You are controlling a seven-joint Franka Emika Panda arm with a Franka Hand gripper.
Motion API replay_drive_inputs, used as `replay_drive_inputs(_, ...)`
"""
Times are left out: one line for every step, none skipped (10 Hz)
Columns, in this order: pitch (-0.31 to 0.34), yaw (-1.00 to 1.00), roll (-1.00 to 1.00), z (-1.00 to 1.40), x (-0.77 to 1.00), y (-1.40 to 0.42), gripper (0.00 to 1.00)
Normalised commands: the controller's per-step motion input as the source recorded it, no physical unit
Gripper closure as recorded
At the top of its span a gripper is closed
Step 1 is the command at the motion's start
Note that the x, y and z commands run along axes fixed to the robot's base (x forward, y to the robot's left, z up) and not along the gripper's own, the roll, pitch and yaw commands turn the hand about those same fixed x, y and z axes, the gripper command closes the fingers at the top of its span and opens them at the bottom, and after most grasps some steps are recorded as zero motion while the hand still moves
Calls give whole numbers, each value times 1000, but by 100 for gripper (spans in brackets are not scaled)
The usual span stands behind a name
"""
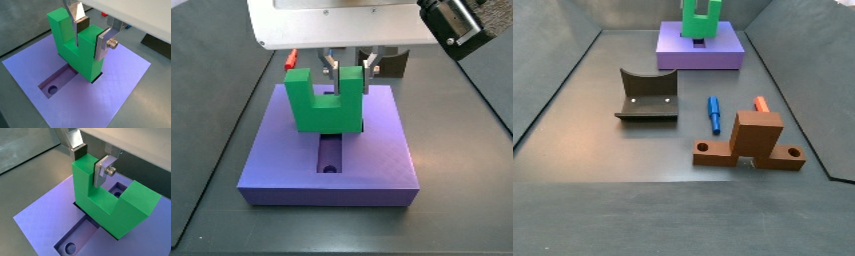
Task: Pick up the green object. Move up. Move to above the board. Insert the green object.
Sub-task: Insert the green object.
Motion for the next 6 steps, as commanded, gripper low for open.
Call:
replay_drive_inputs(0, 0, -14, -34, 0, 0, 100)
replay_drive_inputs(0, 6, -16, -126, 0, 117, 100)
replay_drive_inputs(0, 34, -4, -200, 0, 149, 100)
replay_drive_inputs(0, 63, 0, -229, 0, 123, 100)
replay_drive_inputs(0, 0, 100, -489, 0, -23, 100)
replay_drive_inputs(-3, -14, 89, -683, 0, -20, 100)
